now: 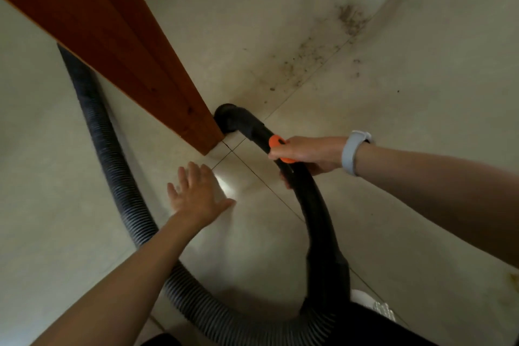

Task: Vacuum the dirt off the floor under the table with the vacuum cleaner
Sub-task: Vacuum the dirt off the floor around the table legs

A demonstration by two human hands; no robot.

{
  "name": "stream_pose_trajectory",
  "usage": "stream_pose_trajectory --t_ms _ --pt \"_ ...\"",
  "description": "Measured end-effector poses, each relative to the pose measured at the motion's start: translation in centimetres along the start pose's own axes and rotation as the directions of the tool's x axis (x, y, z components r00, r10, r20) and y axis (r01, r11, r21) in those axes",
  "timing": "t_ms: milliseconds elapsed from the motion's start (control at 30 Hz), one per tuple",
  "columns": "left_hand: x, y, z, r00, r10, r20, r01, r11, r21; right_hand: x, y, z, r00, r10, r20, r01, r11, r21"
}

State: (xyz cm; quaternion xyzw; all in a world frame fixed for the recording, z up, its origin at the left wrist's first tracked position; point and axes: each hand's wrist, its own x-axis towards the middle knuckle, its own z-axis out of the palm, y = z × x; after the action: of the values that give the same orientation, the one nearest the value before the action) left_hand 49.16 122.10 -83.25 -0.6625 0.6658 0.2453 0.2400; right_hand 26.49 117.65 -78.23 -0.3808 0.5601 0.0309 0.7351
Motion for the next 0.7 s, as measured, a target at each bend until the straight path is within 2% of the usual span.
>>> stream_pose_trajectory --t_ms 100,200,300,433,533,633,700 --pt "0.4 -0.3 0.7 0.995 0.040 0.089 -0.040 0.999 -0.005 -0.8 1.3 -0.3 1.000 0.025 0.011 -0.024 0.998 -0.061" --pt "0.7 0.0 1.1 0.997 0.030 0.066 -0.031 0.999 0.019 -0.1 0.1 0.2 0.998 -0.037 -0.057 0.029 0.991 -0.127" --pt "0.9 0.4 0.8 0.997 0.017 0.071 -0.025 0.993 0.114 0.8 -2.1 0.6 0.991 -0.098 -0.095 0.087 0.990 -0.108" --pt "1.1 0.7 0.4 0.996 -0.011 0.085 0.000 0.991 0.132 -0.5 -0.8 -0.6 1.000 0.015 -0.028 -0.016 1.000 -0.010" --pt "0.9 1.1 0.5 0.996 -0.016 0.091 0.003 0.989 0.146 -1.5 1.4 -0.4 0.999 0.042 0.007 -0.042 0.998 -0.046" --pt "0.8 1.1 0.4 0.998 -0.008 0.062 -0.002 0.988 0.156 -0.5 0.1 0.5 0.997 -0.028 -0.077 0.021 0.996 -0.084" --pt "0.9 1.0 0.4 0.996 -0.015 0.090 0.002 0.988 0.154 0.3 -1.8 1.0 0.985 -0.090 -0.146 0.074 0.991 -0.108"
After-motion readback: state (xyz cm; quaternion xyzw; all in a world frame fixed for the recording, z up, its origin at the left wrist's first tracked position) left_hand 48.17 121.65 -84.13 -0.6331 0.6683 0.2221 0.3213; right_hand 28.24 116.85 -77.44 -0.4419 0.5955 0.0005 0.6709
